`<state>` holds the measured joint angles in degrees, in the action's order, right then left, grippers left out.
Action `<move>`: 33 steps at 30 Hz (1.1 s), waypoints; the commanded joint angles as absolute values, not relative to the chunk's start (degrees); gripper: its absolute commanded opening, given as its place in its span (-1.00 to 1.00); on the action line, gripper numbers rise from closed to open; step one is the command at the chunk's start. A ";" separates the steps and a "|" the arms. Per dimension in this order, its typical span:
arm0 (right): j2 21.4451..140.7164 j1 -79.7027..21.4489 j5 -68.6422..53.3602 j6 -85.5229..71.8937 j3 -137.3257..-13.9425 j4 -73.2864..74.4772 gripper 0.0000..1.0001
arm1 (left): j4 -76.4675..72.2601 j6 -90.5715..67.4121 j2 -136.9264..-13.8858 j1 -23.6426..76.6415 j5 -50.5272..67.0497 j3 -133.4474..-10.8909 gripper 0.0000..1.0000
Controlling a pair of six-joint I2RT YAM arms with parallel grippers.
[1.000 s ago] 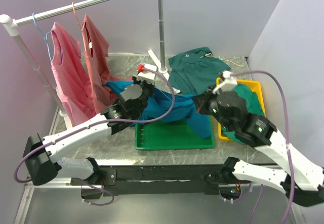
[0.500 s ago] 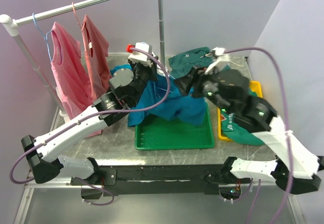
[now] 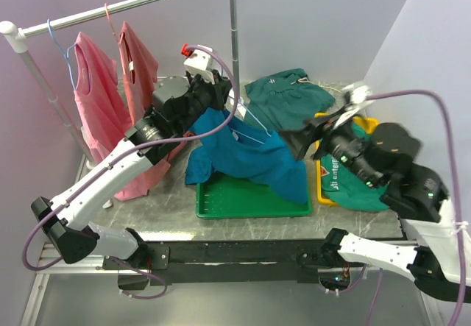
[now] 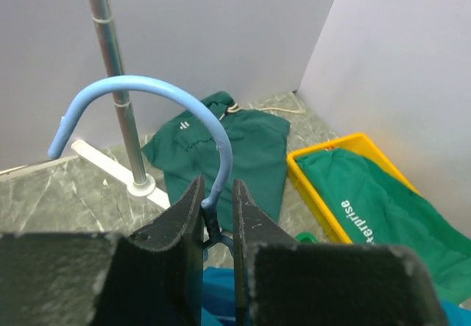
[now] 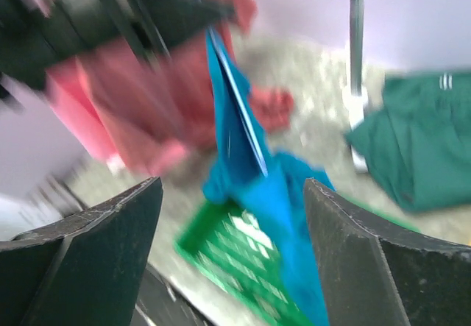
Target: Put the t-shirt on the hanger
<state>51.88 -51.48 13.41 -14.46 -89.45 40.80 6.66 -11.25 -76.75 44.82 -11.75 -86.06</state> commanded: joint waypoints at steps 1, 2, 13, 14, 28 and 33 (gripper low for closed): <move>52.03 -51.24 10.29 -10.55 -81.84 44.20 0.71 | 6.21 -12.57 -75.84 43.86 -3.97 -90.15 -0.98; 52.12 -51.15 9.67 -10.37 -81.22 44.38 0.70 | 10.94 -12.48 -77.15 43.77 -3.69 -92.52 -0.98; 54.93 -53.00 10.02 -8.61 -75.23 42.89 0.36 | 10.63 -11.69 -76.99 43.77 -0.97 -93.25 -0.98; 55.19 -53.26 11.15 -8.79 -75.41 42.72 0.25 | 10.72 -11.69 -76.91 43.77 -0.44 -94.21 -0.98; 56.51 -54.05 22.67 -13.45 -82.44 39.37 -1.00 | 10.99 -12.48 -76.12 43.86 -2.99 -95.98 -0.17; 59.58 -54.05 23.55 -13.54 -89.27 41.21 -1.00 | 10.55 -12.30 -73.31 43.77 -3.87 -96.77 0.86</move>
<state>58.26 -54.13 19.88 -12.60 -81.69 44.40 14.04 -11.97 -77.54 43.70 -2.92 -93.80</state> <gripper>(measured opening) 0.058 0.845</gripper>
